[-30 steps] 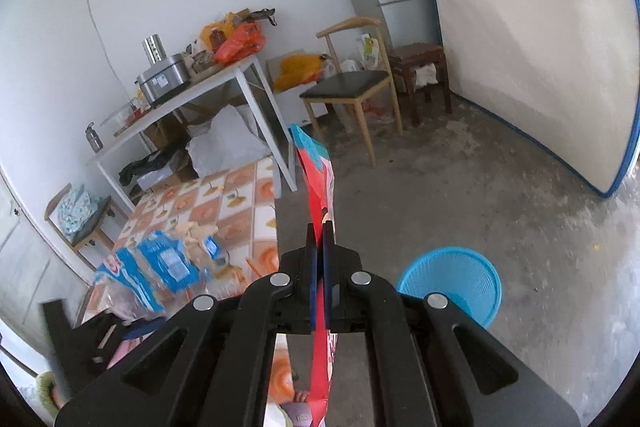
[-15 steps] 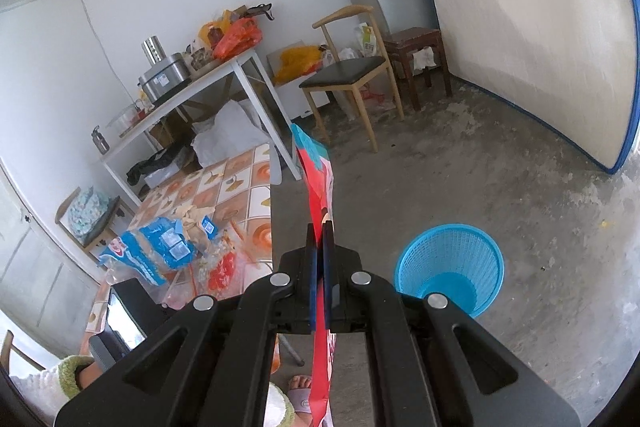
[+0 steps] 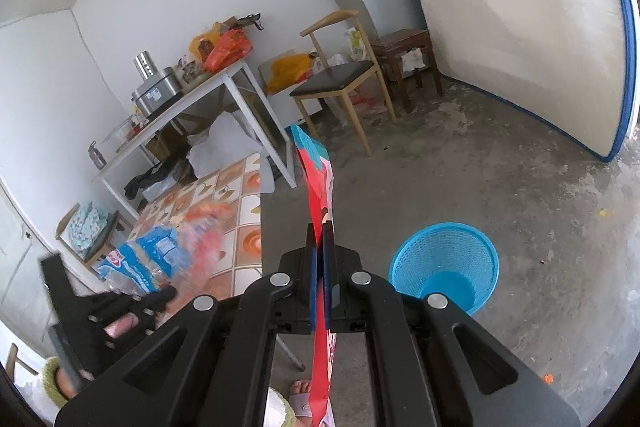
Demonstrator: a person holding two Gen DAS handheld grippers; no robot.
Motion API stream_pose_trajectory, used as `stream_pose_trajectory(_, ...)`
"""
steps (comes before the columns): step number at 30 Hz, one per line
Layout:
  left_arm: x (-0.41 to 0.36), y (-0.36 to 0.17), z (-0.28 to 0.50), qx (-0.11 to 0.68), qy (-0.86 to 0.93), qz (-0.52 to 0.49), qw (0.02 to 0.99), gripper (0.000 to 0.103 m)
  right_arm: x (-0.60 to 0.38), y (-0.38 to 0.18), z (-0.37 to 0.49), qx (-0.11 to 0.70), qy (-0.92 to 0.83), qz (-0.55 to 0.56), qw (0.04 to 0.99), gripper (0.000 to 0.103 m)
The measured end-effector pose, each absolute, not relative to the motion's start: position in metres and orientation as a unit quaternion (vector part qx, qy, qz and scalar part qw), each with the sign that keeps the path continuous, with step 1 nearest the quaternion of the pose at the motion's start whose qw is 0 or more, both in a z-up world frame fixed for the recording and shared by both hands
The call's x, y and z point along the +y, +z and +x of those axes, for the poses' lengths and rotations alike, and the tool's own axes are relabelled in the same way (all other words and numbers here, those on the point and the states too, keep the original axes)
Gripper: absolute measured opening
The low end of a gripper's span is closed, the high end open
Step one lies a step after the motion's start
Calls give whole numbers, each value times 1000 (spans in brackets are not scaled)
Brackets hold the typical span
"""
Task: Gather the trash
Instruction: 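Carry the red bag to the wastebasket while the left gripper grasps a clear wrapper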
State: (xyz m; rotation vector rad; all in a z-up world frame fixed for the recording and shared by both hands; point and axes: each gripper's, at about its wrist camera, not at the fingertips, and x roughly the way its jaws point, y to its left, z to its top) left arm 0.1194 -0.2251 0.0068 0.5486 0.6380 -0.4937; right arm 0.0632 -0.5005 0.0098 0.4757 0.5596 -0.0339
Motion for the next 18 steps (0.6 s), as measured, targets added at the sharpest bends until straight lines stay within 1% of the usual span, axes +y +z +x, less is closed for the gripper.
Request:
stream_pose_trajectory(6,-255,39,148,341,-328,157,867,0,-526,-7,75,280,-51,239,928,2)
stream_pose_trajectory(9,-289,36,168,375,-371,120,841,0,-549,-20,90,288,-78,249,921,2)
stream_pose_trajectory(12,-333,13,199,441,-414,74,793,0,-573,-35,108,300,-108,255,913,2)
stream_pose_trajectory(18,-409,-54,251,528,-425,30,735,0,-615,-84,155,344,-159,265,887,2)
